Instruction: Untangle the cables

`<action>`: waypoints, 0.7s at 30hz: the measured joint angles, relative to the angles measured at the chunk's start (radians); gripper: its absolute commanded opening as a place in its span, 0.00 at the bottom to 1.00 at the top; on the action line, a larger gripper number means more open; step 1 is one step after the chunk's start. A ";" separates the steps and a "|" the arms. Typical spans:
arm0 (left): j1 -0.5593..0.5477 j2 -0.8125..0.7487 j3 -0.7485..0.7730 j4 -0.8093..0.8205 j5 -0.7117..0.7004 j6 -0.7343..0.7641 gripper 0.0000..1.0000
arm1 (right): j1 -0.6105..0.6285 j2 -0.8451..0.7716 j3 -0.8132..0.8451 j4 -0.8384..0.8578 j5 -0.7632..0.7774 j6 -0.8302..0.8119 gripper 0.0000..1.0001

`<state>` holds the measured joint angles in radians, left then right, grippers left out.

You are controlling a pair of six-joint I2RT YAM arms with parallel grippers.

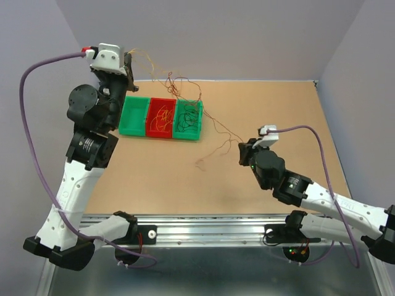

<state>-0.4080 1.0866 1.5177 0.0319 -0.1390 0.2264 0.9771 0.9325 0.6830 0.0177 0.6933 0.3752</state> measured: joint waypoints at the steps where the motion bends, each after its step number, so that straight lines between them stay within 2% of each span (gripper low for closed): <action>1: 0.000 -0.018 -0.020 0.014 -0.037 0.000 0.00 | 0.000 -0.034 -0.006 -0.018 0.064 0.026 0.01; 5: 0.003 -0.102 -0.121 0.091 -0.136 0.000 0.00 | 0.000 -0.217 -0.044 -0.041 0.240 0.106 0.00; 8: 0.003 -0.135 -0.176 0.128 -0.144 0.000 0.00 | 0.001 -0.359 -0.072 -0.044 0.322 0.142 0.00; 13: -0.003 -0.124 -0.219 0.150 -0.148 0.000 0.00 | 0.008 -0.536 -0.117 -0.064 0.402 0.185 0.01; 17: -0.002 -0.103 -0.239 0.164 -0.151 0.000 0.00 | 0.007 -0.578 -0.130 -0.089 0.418 0.190 0.01; 19: -0.001 -0.101 -0.242 0.165 -0.149 0.000 0.00 | 0.006 -0.566 -0.130 -0.095 0.416 0.189 0.07; 20: 0.001 -0.101 -0.243 0.168 -0.129 0.001 0.00 | 0.006 -0.548 -0.130 -0.097 0.399 0.185 0.17; 21: 0.003 -0.103 -0.247 0.175 -0.113 0.002 0.00 | 0.006 -0.534 -0.130 -0.098 0.385 0.178 0.21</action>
<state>-0.4046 0.9840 1.2709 0.2066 -0.2523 0.2287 0.9833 0.3988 0.5533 -0.0803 1.0782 0.5533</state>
